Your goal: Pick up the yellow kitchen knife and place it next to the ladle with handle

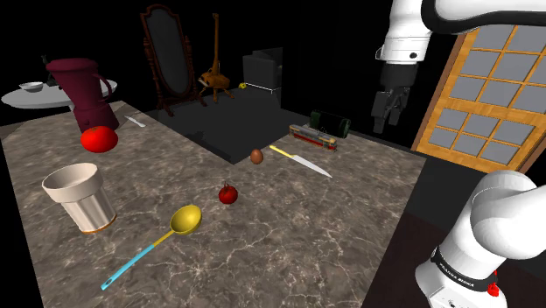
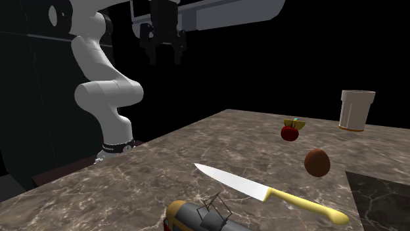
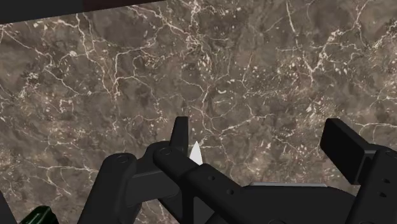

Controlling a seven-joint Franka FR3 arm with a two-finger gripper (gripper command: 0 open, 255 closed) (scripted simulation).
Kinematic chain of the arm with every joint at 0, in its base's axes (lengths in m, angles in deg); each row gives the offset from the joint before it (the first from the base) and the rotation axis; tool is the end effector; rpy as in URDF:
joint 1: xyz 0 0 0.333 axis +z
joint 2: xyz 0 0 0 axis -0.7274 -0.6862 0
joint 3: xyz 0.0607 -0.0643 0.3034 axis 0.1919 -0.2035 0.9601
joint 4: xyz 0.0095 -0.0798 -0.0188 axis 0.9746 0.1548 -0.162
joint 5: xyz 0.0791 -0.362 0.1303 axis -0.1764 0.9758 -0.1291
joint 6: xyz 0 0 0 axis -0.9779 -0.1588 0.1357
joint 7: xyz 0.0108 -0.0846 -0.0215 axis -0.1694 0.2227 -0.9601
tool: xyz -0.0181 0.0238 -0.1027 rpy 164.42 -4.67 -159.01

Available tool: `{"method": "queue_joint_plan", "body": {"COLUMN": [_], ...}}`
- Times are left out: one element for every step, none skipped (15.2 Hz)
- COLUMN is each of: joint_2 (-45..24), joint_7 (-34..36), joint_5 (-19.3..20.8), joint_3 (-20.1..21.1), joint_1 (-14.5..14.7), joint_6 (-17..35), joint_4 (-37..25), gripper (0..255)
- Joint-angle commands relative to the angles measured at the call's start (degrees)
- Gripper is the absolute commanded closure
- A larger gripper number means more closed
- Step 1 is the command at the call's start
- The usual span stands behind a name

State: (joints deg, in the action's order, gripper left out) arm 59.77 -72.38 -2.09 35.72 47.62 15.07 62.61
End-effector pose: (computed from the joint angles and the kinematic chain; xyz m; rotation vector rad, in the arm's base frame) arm 0.3017 0.0146 0.5996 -3.0824 0.1096 0.1376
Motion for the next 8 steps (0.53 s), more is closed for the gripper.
{"method": "queue_joint_plan", "body": {"joint_2": [0.0, -1.9, -3.8, -5.7, -7.7, -9.7, -11.8, -13.8], "joint_7": [0.0, -0.6, -1.2, -1.8, -2.4, -3.0, -3.5, -4.1], "joint_5": [0.0, 0.4, 0.7, 1.1, 1.4, 1.7, 2.0, 2.3], "joint_3": [0.0, -0.1, -0.3, -0.4, -0.5, -0.6, -0.8, -0.9], "joint_1": [0.0, 0.0, 0.1, 0.1, 0.1, 0.2, 0.2, 0.2], "joint_6": [0.0, 1.5, 3.0, 4.4, 5.8, 7.2, 8.5, 9.8], "joint_4": [0.0, -0.2, -0.4, -0.8, -1.2, -1.7, -2.3, -2.9], "gripper": [0, 0, 0, 0, 0, 0, 0, 0]}}
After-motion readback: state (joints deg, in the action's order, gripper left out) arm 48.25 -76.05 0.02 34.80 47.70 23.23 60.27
